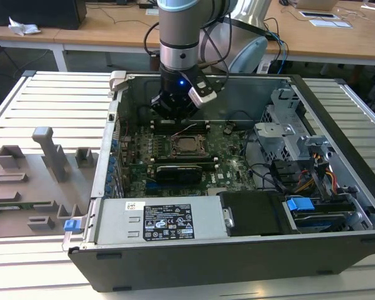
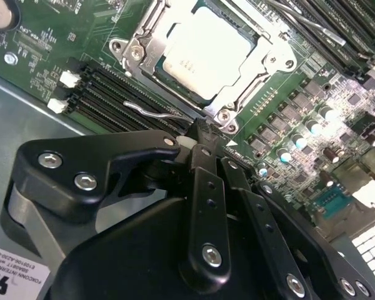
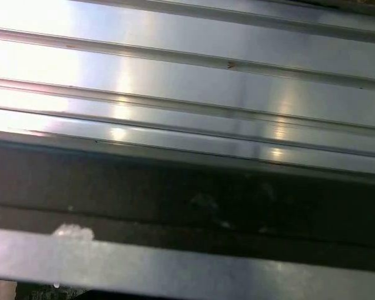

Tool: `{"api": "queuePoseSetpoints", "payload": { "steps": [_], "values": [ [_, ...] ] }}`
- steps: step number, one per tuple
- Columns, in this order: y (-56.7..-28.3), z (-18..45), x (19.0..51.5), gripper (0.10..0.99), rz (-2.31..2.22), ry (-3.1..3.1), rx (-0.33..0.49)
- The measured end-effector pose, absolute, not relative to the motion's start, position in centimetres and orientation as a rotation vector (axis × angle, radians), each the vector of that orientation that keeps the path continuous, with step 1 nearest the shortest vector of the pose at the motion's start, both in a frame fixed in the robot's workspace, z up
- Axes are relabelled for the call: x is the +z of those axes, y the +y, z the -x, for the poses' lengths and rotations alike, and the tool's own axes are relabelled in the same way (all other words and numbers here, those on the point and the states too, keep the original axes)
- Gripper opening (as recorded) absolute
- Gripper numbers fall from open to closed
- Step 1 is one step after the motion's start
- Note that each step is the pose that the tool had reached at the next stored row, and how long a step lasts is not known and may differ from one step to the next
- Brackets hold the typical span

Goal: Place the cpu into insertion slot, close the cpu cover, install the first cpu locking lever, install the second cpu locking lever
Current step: 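Install the first cpu locking lever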

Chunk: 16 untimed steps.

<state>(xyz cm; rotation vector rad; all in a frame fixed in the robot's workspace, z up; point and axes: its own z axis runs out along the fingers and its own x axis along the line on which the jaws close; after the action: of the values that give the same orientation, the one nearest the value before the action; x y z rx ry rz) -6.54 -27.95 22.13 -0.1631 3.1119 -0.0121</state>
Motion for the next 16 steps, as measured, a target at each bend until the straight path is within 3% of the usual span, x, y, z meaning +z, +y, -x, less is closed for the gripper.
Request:
{"api": "queuePoseSetpoints", "payload": {
  "steps": [16],
  "values": [
    [-28.15, 5.78, 21.63, 0.106, 0.083, 3.116, 0.042]
  ]
}}
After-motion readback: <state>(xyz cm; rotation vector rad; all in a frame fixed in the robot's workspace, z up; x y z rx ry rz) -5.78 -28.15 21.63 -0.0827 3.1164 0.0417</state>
